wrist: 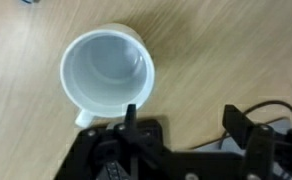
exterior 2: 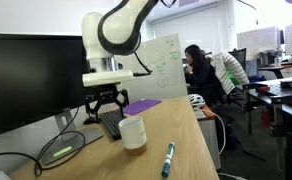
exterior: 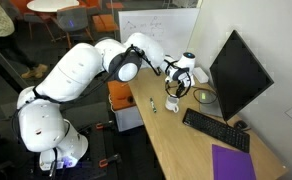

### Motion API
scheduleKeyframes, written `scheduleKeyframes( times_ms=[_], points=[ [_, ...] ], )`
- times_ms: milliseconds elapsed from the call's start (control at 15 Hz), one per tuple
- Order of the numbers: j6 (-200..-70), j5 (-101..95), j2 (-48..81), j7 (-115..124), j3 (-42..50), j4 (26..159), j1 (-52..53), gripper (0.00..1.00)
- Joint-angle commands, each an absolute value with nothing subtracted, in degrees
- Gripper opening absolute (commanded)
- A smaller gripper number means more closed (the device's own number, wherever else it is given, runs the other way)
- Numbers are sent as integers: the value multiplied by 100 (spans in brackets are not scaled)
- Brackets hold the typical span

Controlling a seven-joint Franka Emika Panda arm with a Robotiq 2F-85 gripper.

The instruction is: Move the white mug to the left side of the desk

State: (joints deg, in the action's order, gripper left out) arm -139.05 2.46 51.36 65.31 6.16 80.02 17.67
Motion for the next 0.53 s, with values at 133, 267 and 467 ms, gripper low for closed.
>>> scheduleKeyframes(
  times_ms=[133, 267, 467],
  points=[
    [-13157, 416, 4077, 5699, 275, 8755, 1396, 100],
    [-12696, 338, 3793, 5523, 306, 8928, 1361, 100],
    [-12617, 326, 3409, 5094, 260, 9325, 1269, 100]
  ],
)
